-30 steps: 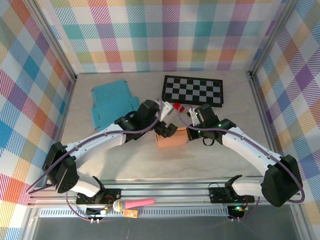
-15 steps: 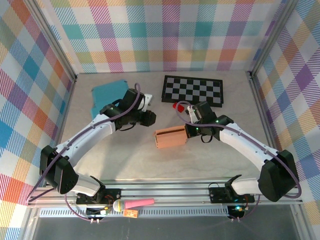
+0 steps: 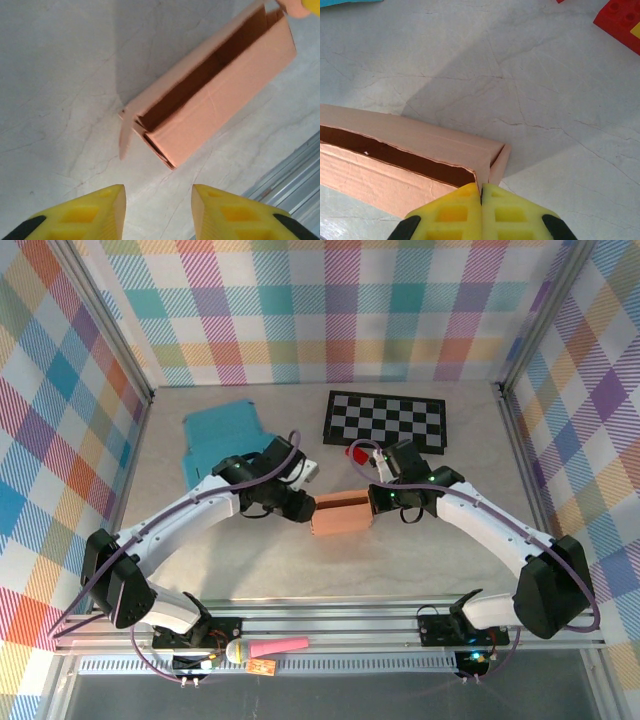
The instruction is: Fold the paper box
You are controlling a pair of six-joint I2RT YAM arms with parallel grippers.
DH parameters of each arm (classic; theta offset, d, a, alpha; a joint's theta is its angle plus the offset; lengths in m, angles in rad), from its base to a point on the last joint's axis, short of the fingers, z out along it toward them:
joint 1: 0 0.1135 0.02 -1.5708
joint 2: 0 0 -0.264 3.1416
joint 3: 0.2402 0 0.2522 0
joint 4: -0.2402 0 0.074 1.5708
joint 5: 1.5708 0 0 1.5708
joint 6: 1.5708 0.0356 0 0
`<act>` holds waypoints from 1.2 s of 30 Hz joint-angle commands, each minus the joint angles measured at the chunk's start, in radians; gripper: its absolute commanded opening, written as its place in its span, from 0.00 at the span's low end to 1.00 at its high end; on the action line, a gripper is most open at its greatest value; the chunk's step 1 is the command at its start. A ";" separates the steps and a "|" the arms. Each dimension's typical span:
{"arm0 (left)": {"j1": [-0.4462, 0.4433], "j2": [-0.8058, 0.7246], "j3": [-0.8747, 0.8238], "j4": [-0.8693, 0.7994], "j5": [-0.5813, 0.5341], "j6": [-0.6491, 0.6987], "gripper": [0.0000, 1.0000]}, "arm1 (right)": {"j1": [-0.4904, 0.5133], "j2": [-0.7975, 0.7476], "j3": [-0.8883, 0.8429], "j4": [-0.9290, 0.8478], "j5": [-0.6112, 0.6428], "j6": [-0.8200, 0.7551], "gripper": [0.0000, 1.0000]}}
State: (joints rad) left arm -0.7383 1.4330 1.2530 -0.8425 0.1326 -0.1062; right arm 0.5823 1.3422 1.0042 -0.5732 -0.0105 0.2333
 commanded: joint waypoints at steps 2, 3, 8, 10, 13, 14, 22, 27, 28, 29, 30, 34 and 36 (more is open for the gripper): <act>-0.125 -0.033 0.017 -0.028 -0.032 0.052 0.38 | 0.011 0.009 -0.011 -0.001 -0.004 0.024 0.00; -0.146 -0.034 0.014 -0.028 -0.032 0.053 0.36 | 0.013 0.009 -0.010 -0.001 -0.003 0.024 0.00; -0.229 -0.032 -0.077 0.055 0.046 0.013 0.29 | 0.013 0.020 0.004 -0.005 -0.009 0.024 0.00; -0.276 -0.011 -0.102 0.092 0.027 -0.007 0.29 | 0.013 0.025 0.010 -0.008 -0.011 0.026 0.00; -0.296 0.032 -0.146 0.150 -0.033 -0.067 0.28 | 0.014 0.022 0.014 -0.010 -0.009 0.027 0.00; -0.296 0.036 -0.167 0.183 -0.060 -0.092 0.28 | 0.014 0.020 0.014 -0.011 -0.008 0.027 0.00; -0.295 0.110 -0.173 0.302 -0.217 -0.209 0.27 | 0.022 0.006 0.009 -0.018 -0.009 0.039 0.00; -0.294 0.152 -0.176 0.351 -0.266 -0.263 0.28 | 0.036 -0.008 0.000 -0.015 -0.002 0.066 0.00; -0.295 0.159 -0.176 0.359 -0.267 -0.264 0.28 | 0.040 -0.011 -0.004 -0.014 0.000 0.072 0.00; -0.295 0.166 -0.171 0.360 -0.271 -0.267 0.28 | 0.043 -0.013 -0.006 -0.013 0.004 0.077 0.00; -0.294 0.171 -0.166 0.361 -0.276 -0.271 0.28 | 0.047 -0.017 -0.009 -0.013 0.007 0.083 0.00; -0.294 0.194 -0.148 0.358 -0.296 -0.277 0.28 | 0.057 -0.035 -0.028 -0.006 0.017 0.102 0.00; -0.294 0.210 -0.137 0.349 -0.314 -0.282 0.28 | 0.061 -0.047 -0.037 -0.004 0.020 0.114 0.00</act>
State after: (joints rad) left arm -1.0336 1.6211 1.0801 -0.4946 -0.1371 -0.3603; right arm 0.6327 1.3285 0.9859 -0.5694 0.0006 0.3134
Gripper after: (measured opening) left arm 0.284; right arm 0.065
